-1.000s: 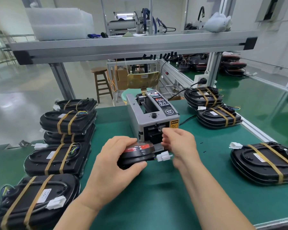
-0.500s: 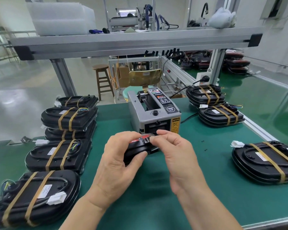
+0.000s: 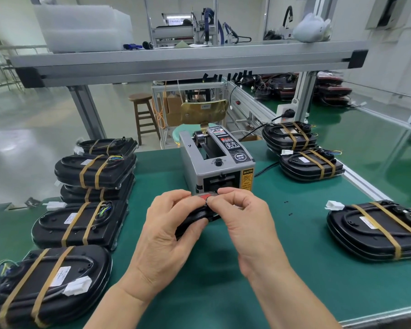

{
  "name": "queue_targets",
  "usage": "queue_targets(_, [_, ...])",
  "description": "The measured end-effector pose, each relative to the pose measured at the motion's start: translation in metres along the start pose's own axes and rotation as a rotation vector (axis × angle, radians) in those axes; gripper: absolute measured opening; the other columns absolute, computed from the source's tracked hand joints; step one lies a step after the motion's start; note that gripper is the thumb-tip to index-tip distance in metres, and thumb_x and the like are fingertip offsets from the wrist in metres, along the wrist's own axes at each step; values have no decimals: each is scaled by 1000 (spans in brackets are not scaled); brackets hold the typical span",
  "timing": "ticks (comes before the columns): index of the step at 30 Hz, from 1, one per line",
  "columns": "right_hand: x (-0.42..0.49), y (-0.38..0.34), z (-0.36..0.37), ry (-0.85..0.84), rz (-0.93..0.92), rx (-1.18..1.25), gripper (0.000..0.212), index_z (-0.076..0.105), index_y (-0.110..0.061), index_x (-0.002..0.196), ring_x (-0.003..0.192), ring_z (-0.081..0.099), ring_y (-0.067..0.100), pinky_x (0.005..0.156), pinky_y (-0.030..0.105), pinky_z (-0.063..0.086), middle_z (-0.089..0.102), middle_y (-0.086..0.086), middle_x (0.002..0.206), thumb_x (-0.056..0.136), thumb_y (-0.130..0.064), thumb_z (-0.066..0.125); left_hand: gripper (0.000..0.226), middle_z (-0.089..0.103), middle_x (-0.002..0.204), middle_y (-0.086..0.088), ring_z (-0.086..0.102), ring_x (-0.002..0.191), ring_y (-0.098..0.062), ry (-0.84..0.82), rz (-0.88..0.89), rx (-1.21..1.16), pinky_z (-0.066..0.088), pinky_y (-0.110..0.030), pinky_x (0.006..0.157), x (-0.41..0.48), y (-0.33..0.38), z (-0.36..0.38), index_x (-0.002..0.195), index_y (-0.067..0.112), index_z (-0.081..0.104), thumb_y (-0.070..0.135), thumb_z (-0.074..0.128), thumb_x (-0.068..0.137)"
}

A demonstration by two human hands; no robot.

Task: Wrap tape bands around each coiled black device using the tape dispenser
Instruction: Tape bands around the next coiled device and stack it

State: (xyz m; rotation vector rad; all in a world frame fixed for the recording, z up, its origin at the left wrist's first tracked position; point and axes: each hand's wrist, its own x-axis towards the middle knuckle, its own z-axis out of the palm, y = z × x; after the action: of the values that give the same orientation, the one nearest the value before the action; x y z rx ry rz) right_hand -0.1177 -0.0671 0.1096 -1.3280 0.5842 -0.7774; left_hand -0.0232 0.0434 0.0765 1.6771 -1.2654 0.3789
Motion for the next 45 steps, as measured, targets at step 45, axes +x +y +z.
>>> queue_targets(45, [26, 41, -35, -233, -32, 151, 45, 66, -27, 121, 125, 54, 3, 109, 31, 36, 66, -16, 125, 85, -52, 58, 55, 66, 110, 6, 63, 107, -22, 114, -249, -347, 49, -29, 97, -2, 7, -1, 126, 38, 44, 37, 68, 76])
